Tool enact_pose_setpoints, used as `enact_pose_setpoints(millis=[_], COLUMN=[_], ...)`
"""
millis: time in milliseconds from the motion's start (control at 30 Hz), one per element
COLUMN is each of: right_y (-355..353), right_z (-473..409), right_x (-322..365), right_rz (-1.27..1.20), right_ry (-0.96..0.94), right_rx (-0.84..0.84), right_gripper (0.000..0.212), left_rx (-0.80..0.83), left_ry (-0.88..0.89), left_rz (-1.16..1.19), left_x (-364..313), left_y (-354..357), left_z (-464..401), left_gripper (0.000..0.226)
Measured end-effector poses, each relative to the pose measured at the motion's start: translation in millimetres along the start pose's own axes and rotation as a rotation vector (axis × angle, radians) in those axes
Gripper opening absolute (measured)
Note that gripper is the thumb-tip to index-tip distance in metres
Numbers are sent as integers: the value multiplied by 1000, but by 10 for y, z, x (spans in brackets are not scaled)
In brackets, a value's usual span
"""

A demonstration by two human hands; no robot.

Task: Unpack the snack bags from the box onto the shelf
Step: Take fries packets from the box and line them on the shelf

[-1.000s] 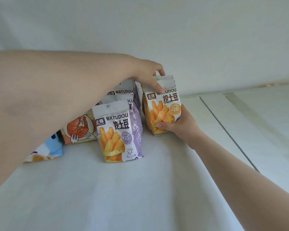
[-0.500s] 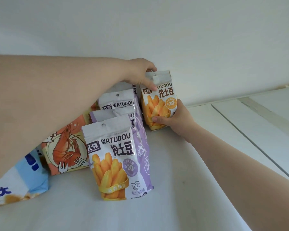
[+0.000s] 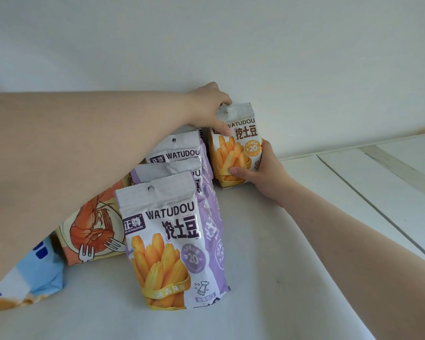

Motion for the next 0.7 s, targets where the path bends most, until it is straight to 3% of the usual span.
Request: enact_pose_setpoints(millis=[400, 600, 700], right_y=[-12, -7, -27], right_z=[-41, -67, -57], right_x=[-15, 6, 17], right_rz=[34, 43, 36], right_ry=[6, 23, 37], right_rx=[-1, 29, 24], right_gripper=[86, 89, 101], left_rx=[24, 33, 25], left_ry=[15, 9, 9], left_rz=[-59, -56, -51], left_x=[-14, 17, 22], left_y=[68, 70, 39], left_z=[36, 38, 44], left_gripper=[90, 90, 91])
Point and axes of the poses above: each hand's wrist, its own z-axis away from the middle knuckle, its own y-axis out of the palm, x = y × z, the point moved 5 cm from there along -z, towards the middle knuckle, and after that the axes turned 3 degrees about -z, right-handed, at the moved point
